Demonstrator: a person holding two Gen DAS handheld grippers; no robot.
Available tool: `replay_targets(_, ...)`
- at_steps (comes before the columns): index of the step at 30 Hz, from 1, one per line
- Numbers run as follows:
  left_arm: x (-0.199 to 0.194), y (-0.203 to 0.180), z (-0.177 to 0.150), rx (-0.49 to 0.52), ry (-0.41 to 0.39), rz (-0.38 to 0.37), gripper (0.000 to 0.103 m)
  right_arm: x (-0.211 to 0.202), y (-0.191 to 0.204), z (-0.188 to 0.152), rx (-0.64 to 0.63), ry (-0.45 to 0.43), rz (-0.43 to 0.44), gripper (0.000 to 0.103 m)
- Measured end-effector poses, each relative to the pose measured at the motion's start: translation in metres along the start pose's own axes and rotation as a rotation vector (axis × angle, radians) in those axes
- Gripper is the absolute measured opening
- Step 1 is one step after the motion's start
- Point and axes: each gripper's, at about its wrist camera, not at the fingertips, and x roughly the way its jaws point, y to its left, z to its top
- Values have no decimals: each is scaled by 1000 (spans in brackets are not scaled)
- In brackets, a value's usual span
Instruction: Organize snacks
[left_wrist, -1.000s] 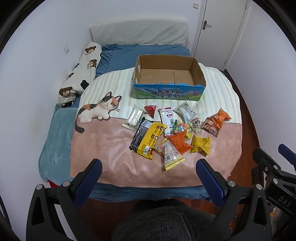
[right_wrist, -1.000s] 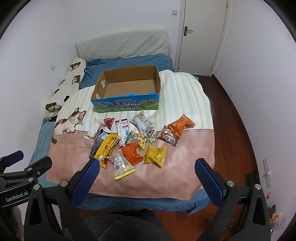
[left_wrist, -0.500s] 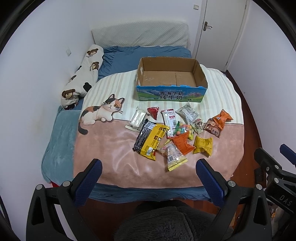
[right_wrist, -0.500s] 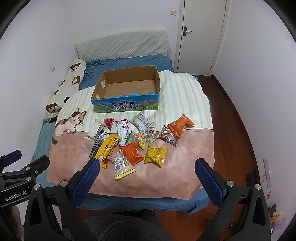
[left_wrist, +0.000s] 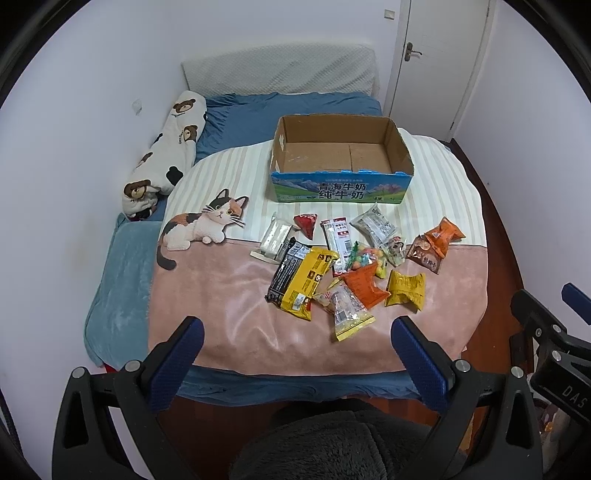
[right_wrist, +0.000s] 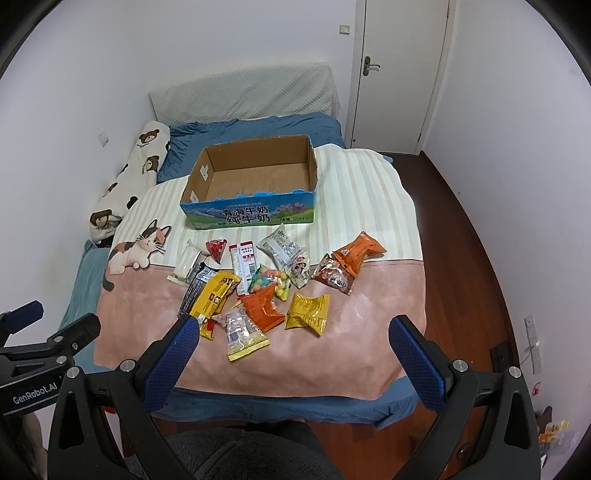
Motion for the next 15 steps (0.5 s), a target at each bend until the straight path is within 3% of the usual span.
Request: replay_targets(15, -2, -1, -2, 0, -12, 6, 103, -2, 1, -1, 3, -5, 0, 103)
